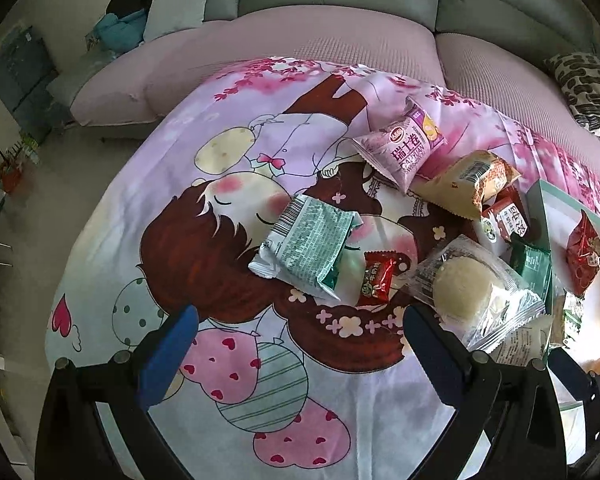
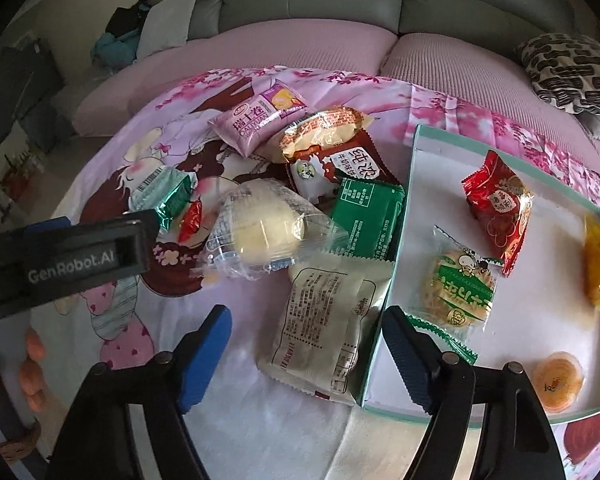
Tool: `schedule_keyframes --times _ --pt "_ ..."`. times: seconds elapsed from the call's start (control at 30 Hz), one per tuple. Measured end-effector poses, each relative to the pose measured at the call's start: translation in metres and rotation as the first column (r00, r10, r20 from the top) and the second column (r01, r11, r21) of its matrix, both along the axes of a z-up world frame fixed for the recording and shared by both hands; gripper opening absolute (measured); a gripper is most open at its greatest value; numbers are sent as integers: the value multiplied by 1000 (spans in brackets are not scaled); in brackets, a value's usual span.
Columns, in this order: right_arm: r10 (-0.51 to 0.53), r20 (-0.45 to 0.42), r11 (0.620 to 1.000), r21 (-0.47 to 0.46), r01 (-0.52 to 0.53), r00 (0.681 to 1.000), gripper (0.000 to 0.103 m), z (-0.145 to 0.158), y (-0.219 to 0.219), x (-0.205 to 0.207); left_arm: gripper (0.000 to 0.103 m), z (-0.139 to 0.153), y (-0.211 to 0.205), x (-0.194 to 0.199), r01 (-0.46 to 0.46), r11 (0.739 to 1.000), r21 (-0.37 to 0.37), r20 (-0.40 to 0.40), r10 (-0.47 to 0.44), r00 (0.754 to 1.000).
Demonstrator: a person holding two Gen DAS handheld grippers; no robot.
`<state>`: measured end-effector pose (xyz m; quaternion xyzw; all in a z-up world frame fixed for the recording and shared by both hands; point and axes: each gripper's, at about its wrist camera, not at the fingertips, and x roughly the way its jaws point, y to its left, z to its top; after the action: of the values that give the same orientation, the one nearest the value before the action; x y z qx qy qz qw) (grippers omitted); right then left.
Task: Organize snacks
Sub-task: 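Grasp the cream-coloured wrapped bread packet with the right gripper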
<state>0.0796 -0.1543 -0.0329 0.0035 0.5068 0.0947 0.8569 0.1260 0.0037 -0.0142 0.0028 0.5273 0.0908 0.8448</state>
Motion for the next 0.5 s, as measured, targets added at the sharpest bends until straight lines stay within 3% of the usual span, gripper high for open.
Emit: schedule_keyframes --times 0.3,0.5 --pt "25 1 999 39 -25 1000 75 4 3 -2 102 2 3 0 -11 1000 -12 5 11 1000" --pt "26 -18 1000 0 -26 999 74 -6 9 1 102 0 4 1 -16 1000 -26 3 16 1000"
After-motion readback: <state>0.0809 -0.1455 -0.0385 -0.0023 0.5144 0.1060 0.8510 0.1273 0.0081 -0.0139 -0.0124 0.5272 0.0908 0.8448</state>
